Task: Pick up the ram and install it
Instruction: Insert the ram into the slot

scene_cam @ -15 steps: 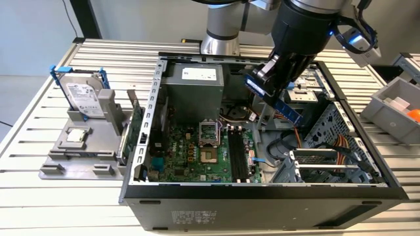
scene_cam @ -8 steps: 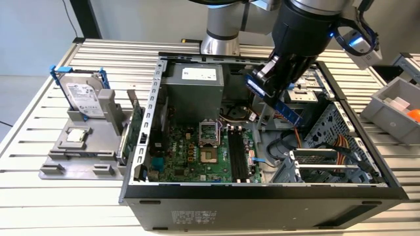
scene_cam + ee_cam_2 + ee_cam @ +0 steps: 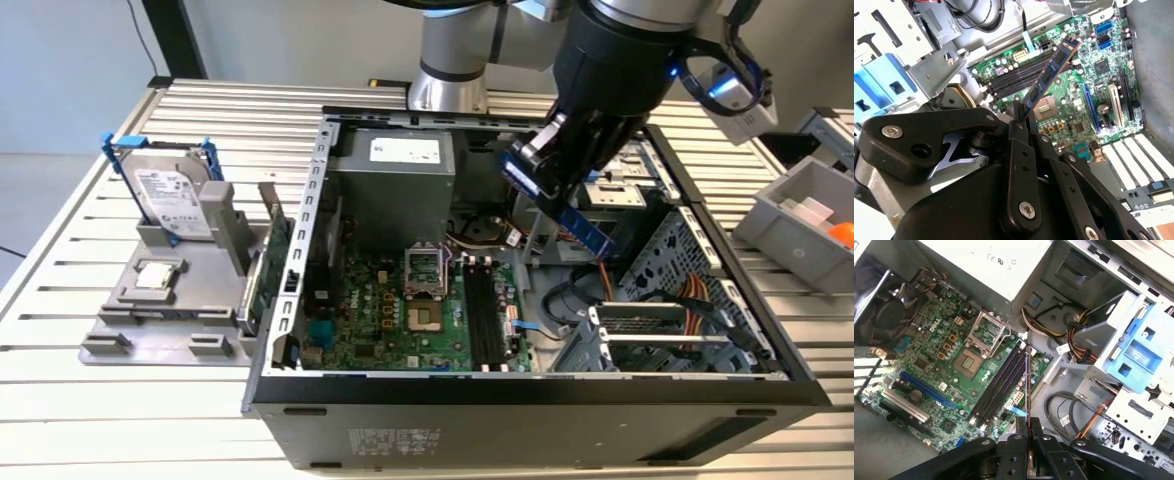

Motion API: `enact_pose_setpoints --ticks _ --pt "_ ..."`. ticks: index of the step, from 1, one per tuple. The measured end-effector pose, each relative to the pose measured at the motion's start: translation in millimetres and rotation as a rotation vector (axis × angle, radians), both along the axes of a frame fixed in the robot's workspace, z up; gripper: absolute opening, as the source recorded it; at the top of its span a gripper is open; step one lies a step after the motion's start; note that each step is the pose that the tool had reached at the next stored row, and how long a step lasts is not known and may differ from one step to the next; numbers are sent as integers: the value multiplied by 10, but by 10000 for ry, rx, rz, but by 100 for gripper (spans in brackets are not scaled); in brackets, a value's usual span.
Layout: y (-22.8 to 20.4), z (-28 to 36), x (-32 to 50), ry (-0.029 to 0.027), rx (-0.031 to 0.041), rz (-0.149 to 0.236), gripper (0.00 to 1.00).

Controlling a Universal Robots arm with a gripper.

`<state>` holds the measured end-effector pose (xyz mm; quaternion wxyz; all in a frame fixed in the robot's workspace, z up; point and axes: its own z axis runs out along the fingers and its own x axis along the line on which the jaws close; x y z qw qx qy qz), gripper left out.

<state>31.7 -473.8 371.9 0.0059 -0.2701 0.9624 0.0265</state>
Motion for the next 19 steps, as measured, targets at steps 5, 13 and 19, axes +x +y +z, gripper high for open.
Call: enact_pose_setpoints --ticks 5,13,19 --pt "-10 0 0 3 0 -364 0" --pt "-24 -1 -1 3 1 -1166 0" --pt "-53 -1 -1 16 0 -1704 0"
